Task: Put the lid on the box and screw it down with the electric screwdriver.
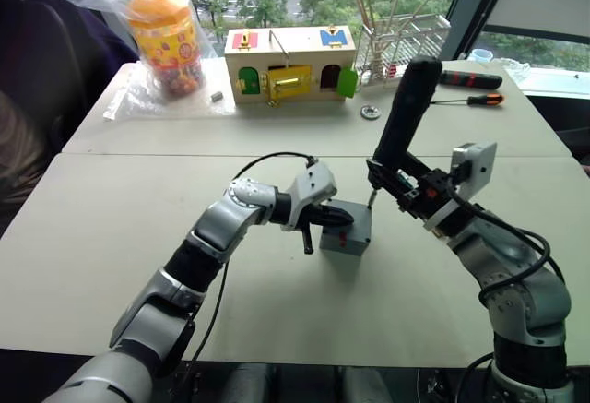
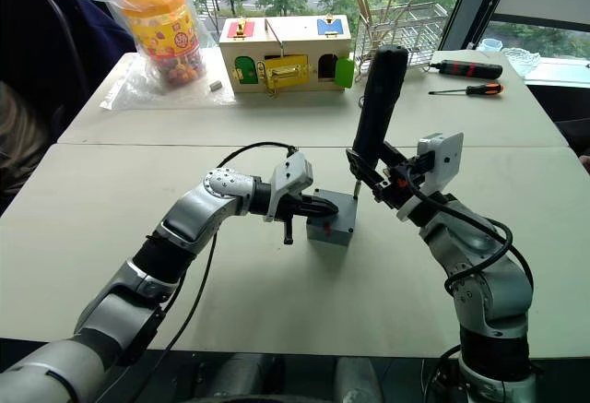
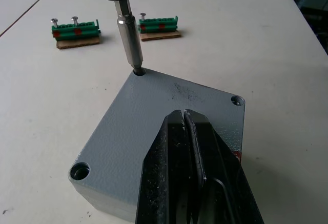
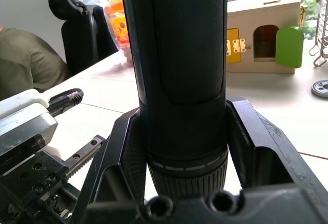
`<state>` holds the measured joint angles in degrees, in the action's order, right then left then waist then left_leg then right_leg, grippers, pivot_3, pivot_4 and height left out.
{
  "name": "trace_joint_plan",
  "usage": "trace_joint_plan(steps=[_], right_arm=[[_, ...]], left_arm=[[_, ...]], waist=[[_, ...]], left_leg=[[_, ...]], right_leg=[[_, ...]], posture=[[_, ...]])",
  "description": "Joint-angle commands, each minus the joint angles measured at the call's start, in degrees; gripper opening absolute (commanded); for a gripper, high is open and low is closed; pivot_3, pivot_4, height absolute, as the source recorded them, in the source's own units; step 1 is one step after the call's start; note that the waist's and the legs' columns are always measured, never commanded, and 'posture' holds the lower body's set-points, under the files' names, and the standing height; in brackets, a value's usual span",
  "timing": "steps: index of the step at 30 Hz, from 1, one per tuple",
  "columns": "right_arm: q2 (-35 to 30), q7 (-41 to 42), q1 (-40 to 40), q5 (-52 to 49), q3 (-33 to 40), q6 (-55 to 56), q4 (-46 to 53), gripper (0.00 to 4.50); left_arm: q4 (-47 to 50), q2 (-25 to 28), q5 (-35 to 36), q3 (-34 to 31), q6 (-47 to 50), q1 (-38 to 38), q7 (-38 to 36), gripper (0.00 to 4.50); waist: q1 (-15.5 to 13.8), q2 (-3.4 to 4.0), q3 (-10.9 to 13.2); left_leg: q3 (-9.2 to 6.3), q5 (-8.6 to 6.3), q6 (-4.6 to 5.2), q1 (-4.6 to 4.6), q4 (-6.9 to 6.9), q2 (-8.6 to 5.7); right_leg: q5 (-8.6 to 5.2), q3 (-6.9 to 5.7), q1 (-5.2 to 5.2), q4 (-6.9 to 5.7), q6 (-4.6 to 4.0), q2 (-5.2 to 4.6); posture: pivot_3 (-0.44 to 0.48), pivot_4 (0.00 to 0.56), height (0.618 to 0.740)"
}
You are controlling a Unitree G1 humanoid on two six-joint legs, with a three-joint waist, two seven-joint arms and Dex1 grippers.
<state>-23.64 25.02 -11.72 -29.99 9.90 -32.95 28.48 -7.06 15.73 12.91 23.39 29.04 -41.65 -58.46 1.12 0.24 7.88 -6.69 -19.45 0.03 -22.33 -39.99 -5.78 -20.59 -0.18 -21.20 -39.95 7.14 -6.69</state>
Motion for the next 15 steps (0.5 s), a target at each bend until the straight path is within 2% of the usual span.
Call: trace_joint_plan(steps=[1,4,6,9,15], right_arm=[[0.5,0.4,3.8,1.4,-3.4,-0.7,-3.3,1.76],[1.3,0.3,5.0,1.5,-3.6,0.4,-4.0,1.76],[1.4,0.3,6.0,1.9,-4.0,0.9,-4.3,1.76],[1.6,0.5,6.7,2.4,-4.3,1.5,-4.7,1.76],[2.0,0.1,7.1,3.6,-5.2,2.1,-6.8,1.76]], left_arm=[[-1.6,0.2,-1.4,0.4,0.2,1.0,0.4,0.00],[-2.0,0.0,-1.5,0.4,0.2,1.1,0.7,0.00],[-2.1,-0.2,-1.5,0.5,0.1,1.3,0.8,0.00],[-2.4,-0.3,-1.6,0.5,0.0,1.4,1.0,0.00],[-3.3,-0.9,-2.1,0.5,-0.3,1.3,1.1,0.00]], waist=[[0.0,-0.26,-0.3],[-0.1,-0.47,-0.6],[-0.2,-0.44,-0.6],[-0.3,-0.51,-0.8],[-0.3,-0.59,-1.1]], left_leg=[[-0.02,0.00,0.00,0.01,0.00,0.00],[-0.12,0.00,0.00,0.19,0.05,0.00],[-0.18,0.00,0.00,0.39,0.13,0.03],[-0.18,0.00,0.00,0.98,0.42,0.08],[-0.18,0.00,0.00,1.01,0.51,0.10]], right_leg=[[0.00,0.00,0.01,0.00,0.00,0.01],[0.00,0.00,0.23,0.09,0.00,0.03],[0.00,0.00,0.63,0.58,-0.01,0.10],[0.00,0.00,1.03,0.94,-0.01,0.17],[0.00,0.04,1.21,0.97,-0.01,0.17]], posture=[[0.000,0.150,0.740],[0.000,0.150,0.740],[0.000,0.150,0.740],[0.000,0.150,0.740],[0.000,0.150,0.740]])
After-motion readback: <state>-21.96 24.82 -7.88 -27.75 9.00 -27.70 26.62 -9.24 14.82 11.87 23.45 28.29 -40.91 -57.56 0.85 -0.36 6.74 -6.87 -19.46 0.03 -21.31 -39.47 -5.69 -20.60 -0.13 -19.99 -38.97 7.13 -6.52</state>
